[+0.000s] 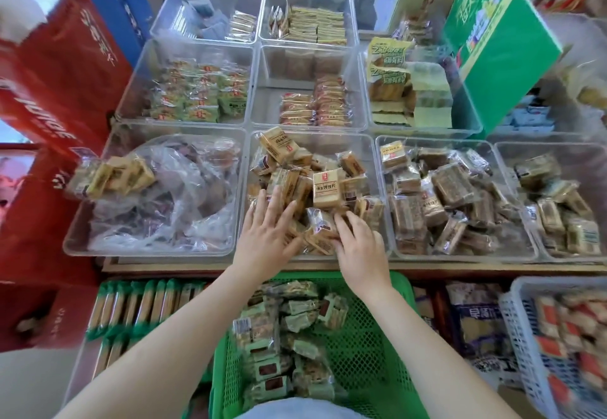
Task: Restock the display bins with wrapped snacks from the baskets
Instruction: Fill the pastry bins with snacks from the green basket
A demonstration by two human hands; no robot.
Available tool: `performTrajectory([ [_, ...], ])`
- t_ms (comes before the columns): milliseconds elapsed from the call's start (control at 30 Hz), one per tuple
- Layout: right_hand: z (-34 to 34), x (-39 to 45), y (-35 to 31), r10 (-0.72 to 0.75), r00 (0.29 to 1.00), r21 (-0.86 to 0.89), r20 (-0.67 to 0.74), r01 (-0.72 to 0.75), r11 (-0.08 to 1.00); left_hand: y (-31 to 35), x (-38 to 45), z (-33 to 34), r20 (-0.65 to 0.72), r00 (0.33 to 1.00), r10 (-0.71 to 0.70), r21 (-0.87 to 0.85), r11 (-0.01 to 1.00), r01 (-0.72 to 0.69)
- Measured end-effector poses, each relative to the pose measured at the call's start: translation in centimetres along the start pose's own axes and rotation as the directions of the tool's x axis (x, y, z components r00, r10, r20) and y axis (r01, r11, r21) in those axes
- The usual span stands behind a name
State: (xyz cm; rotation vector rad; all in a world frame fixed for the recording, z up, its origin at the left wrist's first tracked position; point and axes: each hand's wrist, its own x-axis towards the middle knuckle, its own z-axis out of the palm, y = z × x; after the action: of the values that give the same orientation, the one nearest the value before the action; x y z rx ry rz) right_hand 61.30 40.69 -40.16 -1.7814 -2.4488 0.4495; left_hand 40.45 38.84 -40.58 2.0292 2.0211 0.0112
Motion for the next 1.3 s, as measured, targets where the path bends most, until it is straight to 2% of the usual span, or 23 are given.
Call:
performTrajectory([
  [100,-0.9,0.9,-1.3,0.046,0.999,-0.073,-0.03,-0.048,0.996,0.2,0.0,-0.7,0.031,1.0,0.001,-0.033,0.999,0.0],
  [200,-2.5,0.9,-2.8,0.078,0.996,-0.136,-0.036,-0.082,0.987,-0.3,0.0,-2.6,0.027,1.0,0.01,-0.201,0.98,-0.005],
  [300,-4.3,0.7,-5.4,0.035,0.983,-0.037,-0.179,-0.043,0.998,-2.8,-0.7,-4.2,-0.194,0.979,-0.059,-0.411,0.911,-0.026],
  [400,-3.9,2.4,-9.1,-0.101,0.967,0.082,-0.233,0.123,0.989,-7.1,-1.7,-4.4,-0.385,0.904,-0.187,-0.436,0.9,0.001],
  [467,-3.1,4.5,-12.3,-0.207,0.953,0.118,-0.223,0.237,0.964,-10.7,-2.2,-4.6,-0.429,0.848,-0.312,-0.415,0.902,0.121],
  [533,-2.0,6.9,-15.9,-0.303,0.93,0.167,-0.207,0.339,0.926,-15.2,-2.4,-5.2,-0.465,0.763,-0.449,-0.398,0.876,0.273],
  [600,-0.5,9.1,-19.8,-0.363,0.918,0.203,-0.161,0.391,0.898,-20.2,-2.2,-5.8,-0.475,0.691,-0.545,-0.377,0.835,0.4],
  [733,2.8,12.1,-25.8,-0.409,0.911,0.25,-0.047,0.407,0.879,-27.0,-0.8,-7.0,-0.225,0.721,-0.656,-0.331,0.747,0.576],
  [800,3.9,12.8,-27.6,-0.404,0.914,0.294,0.028,0.379,0.877,-28.3,0.1,-7.3,-0.162,0.72,-0.675,-0.276,0.732,0.623],
  [867,4.1,13.0,-28.8,-0.356,0.93,0.351,0.09,0.305,0.885,-28.4,0.5,-7.7,-0.205,0.735,-0.647,-0.237,0.761,0.604],
  [967,4.4,12.9,-29.2,-0.22,0.967,0.447,0.132,0.14,0.884,-27.2,-0.1,-6.9,-0.293,0.801,-0.522,-0.243,0.851,0.465],
  [1033,4.3,12.5,-28.9,-0.145,0.979,0.49,0.145,0.056,0.87,-25.9,-1.4,-6.0,-0.316,0.819,-0.479,-0.369,0.857,0.359],
  [1067,4.2,12.3,-28.7,-0.117,0.98,0.511,0.164,0.017,0.859,-25.2,-2.0,-5.9,-0.292,0.819,-0.494,-0.483,0.815,0.319],
  [1100,3.9,12.0,-28.5,-0.093,0.978,0.534,0.185,-0.02,0.845,-24.6,-2.5,-5.8,-0.231,0.815,-0.532,-0.621,0.725,0.297],
  [1133,3.6,11.7,-28.2,-0.061,0.976,0.557,0.21,-0.068,0.828,-24.0,-2.9,-6.0,-0.121,0.813,-0.57,-0.769,0.572,0.286],
  [1167,3.3,11.3,-27.8,-0.018,0.972,0.593,0.235,-0.128,0.795,-23.4,-3.2,-6.2,0.014,0.812,-0.583,-0.9,0.347,0.265],
  [1200,2.8,11.0,-27.5,0.034,0.965,0.652,0.261,-0.202,0.731,-22.8,-3.5,-6.5,0.145,0.813,-0.564,-0.971,0.078,0.227],
  [1233,2.2,10.6,-27.1,0.087,0.951,0.724,0.298,-0.284,0.629,-22.2,-3.7,-6.8,0.249,0.822,-0.513,-0.967,-0.173,0.185],
  [1267,1.6,10.3,-26.8,0.128,0.931,0.791,0.341,-0.358,0.496,-21.5,-3.8,-7.0,0.303,0.841,-0.448,-0.925,-0.35,0.146],
  [1300,0.8,9.8,-26.3,0.151,0.911,0.837,0.383,-0.412,0.361,-20.6,-4.0,-7.3,0.315,0.859,-0.403,-0.893,-0.432,0.125],
])
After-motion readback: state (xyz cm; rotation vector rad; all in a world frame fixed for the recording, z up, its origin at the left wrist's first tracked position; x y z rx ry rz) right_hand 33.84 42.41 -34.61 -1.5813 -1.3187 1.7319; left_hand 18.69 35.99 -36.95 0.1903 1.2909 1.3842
